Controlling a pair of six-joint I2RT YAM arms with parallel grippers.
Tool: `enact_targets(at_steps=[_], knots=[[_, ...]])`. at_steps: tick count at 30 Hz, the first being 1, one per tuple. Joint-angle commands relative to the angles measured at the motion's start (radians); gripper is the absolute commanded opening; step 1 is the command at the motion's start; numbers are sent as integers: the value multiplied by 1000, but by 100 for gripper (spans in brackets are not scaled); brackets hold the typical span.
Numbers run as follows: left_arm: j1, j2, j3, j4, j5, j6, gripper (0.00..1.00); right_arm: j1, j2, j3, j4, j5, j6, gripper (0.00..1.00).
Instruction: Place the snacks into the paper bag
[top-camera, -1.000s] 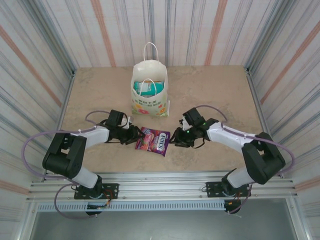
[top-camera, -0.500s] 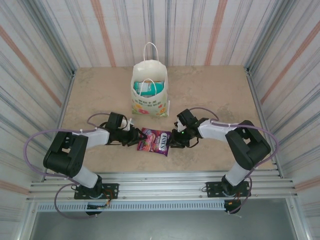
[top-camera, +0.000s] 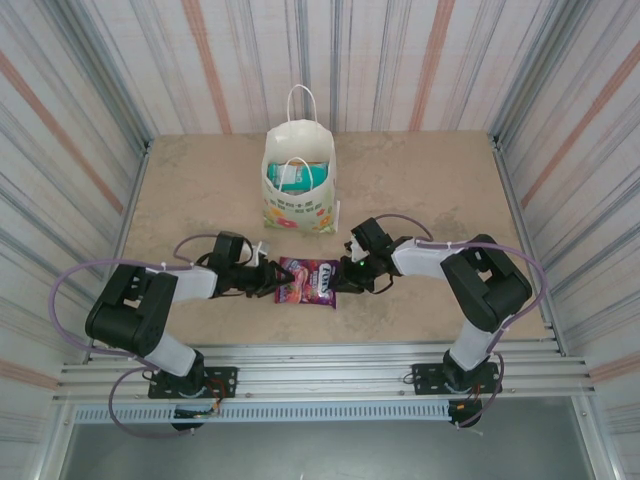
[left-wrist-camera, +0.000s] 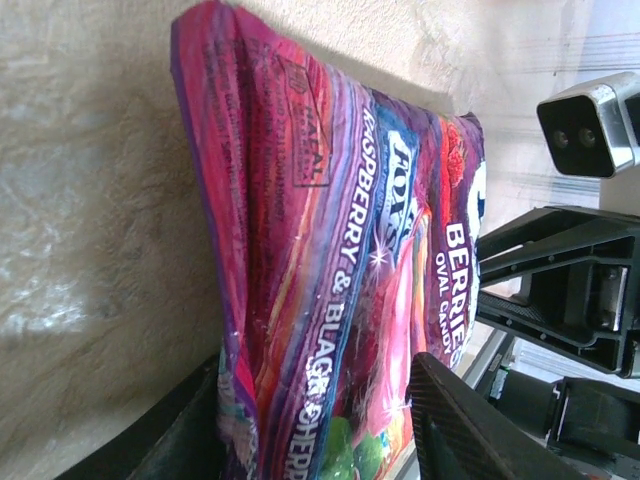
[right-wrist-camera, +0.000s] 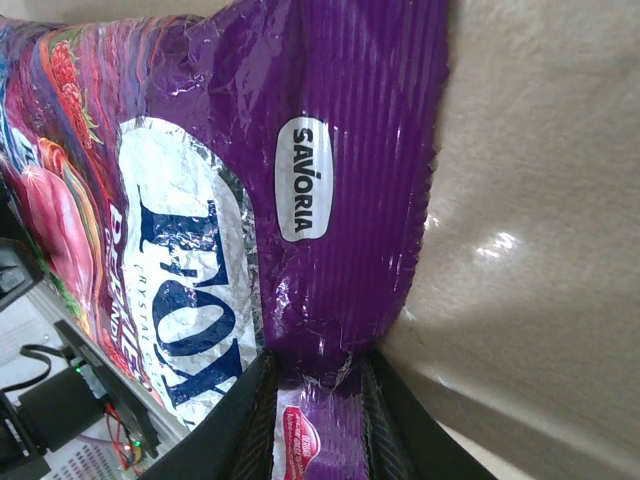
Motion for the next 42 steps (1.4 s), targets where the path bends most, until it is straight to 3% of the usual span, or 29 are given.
enact_targets(at_steps=[1,14,22,31,42], knots=[[-11,11,-12,25,34,-21,49,10,31,11,32,-10,14,26],[-34,-50,26,-30,28,-24,30,3,6,-12,79,3,18,29],[-38,-169,53,-100,-7,7,18,-49,-122,-61,91,72,-29,37],[-38,-288,59,-69,-19,28,5,-159,-323,-121,97,88,-104,44],[-69,-459,205,-61,73,105,2,-304,-600,-188,305,-221,-309,53]])
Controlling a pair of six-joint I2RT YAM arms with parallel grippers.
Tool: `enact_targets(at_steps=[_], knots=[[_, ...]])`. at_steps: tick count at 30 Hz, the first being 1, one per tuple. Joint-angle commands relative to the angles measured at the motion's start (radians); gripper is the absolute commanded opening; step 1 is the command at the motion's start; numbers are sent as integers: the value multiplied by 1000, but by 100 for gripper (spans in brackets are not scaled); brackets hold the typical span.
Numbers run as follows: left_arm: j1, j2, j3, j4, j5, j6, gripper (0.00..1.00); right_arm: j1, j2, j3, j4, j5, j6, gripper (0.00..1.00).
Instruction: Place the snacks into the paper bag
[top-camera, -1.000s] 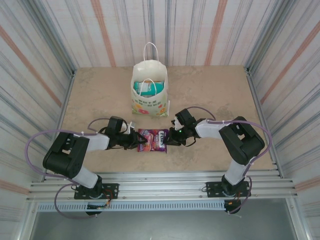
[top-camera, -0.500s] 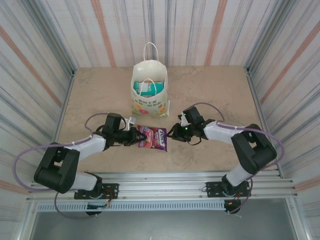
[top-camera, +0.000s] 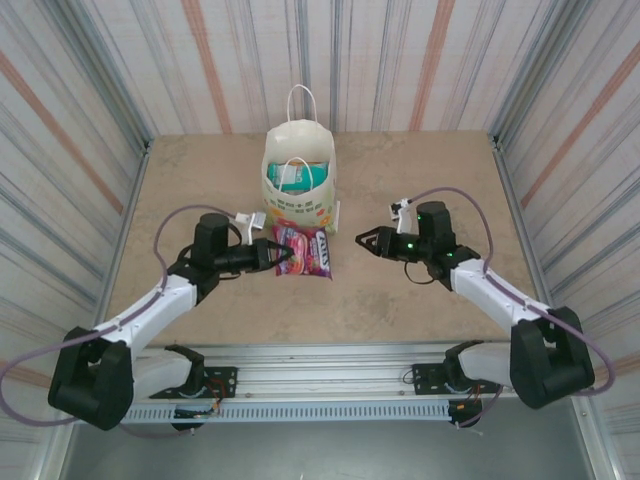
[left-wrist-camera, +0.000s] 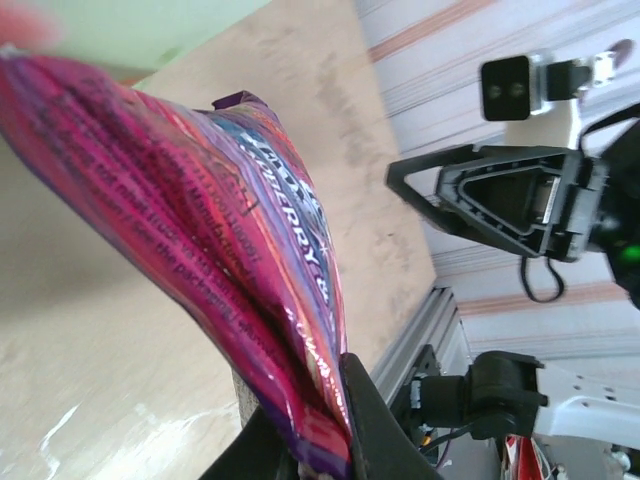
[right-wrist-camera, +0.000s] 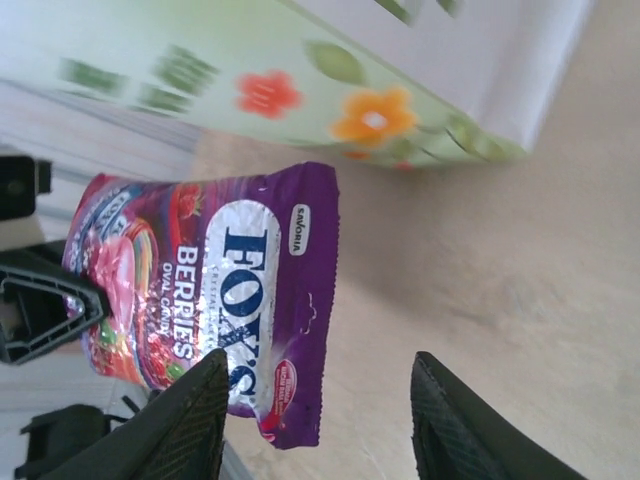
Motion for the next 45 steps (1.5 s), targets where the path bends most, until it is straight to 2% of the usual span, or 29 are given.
enact_targets(at_steps=[1,4,6,11,22,27,35,40,45], knots=[[-31,-49,99,29,77,76,2,-13,-84,-1,82,-126,-107,58],[-66,-47,145,60,95,95,2,-26,-138,15,90,-121,-77,73],[-96,-40,176,77,102,113,2,-42,-153,33,106,-167,-39,76],[-141,-8,235,115,109,138,2,-63,-134,86,112,-288,39,78],[-161,68,278,261,59,111,2,-69,-91,122,216,-404,159,72],[-171,85,291,277,44,109,2,-68,-94,131,210,-426,168,61],[-188,113,301,292,40,98,3,-67,-100,124,220,-440,160,37],[-187,102,311,207,-15,132,4,-73,-117,123,218,-438,157,19],[-181,101,303,180,-38,136,9,-73,-135,127,218,-428,155,13]])
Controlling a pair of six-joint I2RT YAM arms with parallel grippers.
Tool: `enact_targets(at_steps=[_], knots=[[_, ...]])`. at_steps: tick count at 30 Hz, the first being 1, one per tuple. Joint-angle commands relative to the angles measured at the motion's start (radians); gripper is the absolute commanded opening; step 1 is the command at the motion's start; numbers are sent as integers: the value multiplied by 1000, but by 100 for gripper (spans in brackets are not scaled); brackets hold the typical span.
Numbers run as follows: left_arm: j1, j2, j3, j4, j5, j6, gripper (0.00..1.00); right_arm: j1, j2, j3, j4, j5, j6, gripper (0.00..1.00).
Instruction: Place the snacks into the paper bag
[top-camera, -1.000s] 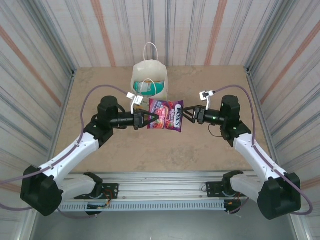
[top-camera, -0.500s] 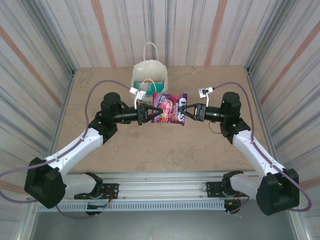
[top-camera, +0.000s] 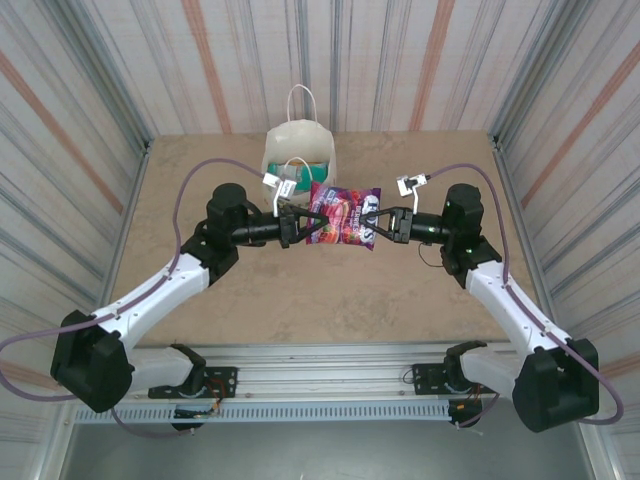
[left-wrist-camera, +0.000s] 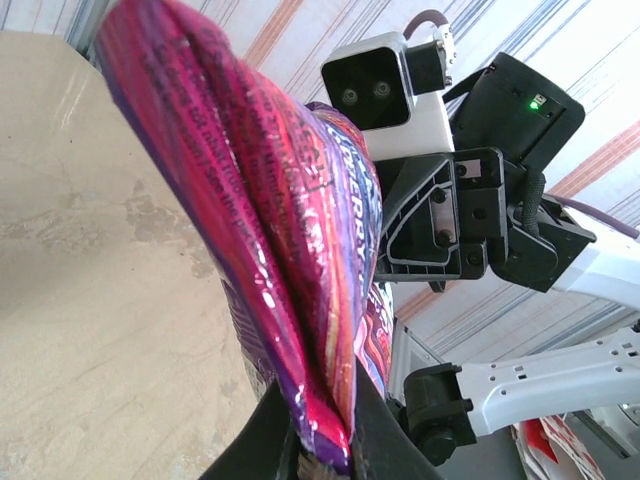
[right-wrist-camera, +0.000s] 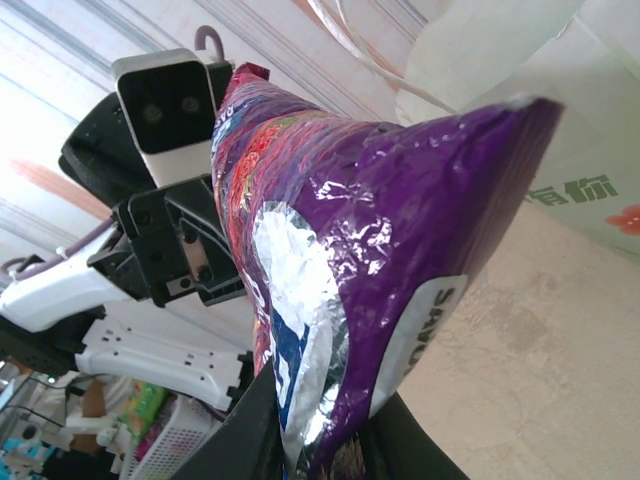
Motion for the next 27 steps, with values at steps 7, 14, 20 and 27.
enact_targets(at_steps=[7,14,20,27], knots=[[21,-22,16,-34,-80,7,50,-11,-62,67,-111,46,-16,9],[83,-115,-33,-196,-165,-3,69,-39,-74,189,-296,171,-26,5],[186,-252,-71,-433,-294,-9,76,-42,-13,341,-421,286,10,5],[364,-334,-73,-657,-395,-15,79,4,159,607,-590,443,26,5]])
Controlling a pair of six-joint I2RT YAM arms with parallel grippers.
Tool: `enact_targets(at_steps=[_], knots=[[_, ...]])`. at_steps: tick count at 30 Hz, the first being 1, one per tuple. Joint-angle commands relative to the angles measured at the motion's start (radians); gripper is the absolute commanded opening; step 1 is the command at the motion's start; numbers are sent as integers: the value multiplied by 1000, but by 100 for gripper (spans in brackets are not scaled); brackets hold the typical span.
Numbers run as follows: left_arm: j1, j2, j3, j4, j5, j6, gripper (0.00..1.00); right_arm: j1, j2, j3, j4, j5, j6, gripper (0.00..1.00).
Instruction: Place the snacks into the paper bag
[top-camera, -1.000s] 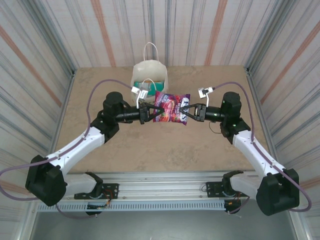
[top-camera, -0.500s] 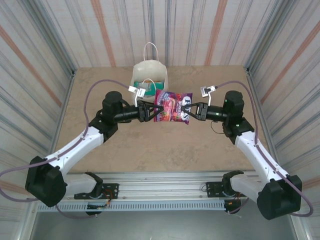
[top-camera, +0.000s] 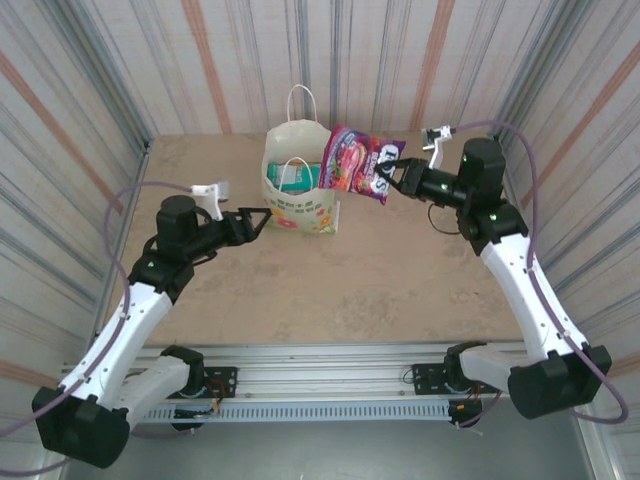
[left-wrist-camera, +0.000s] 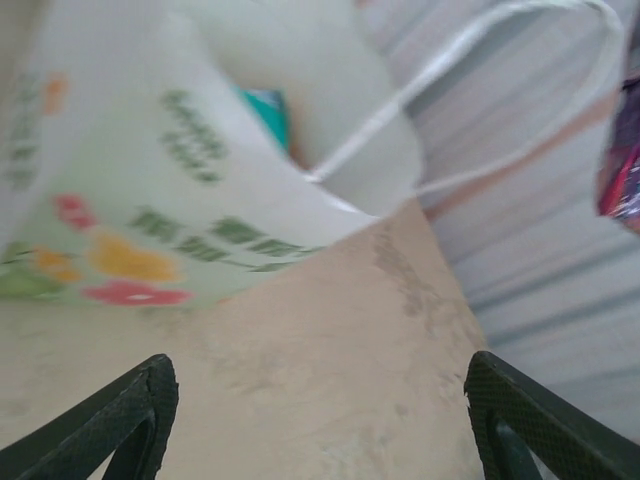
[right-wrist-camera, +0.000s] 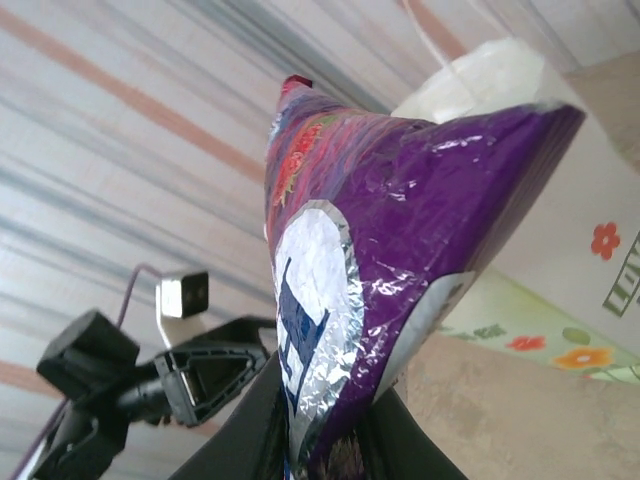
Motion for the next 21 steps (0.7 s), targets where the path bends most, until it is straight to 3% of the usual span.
enact_targets(at_steps=[1,5,10,21], knots=[[83,-19,-9,-160,-66,-4,79,41,87,151,-133,130,9,5],[147,10,12,-207,-58,41,79,105,215,327,-253,235,0,6],[165,89,56,-247,-55,110,79,172,368,497,-347,327,0,6],[180,175,100,-236,-3,150,80,265,676,790,-390,334,-11,6]])
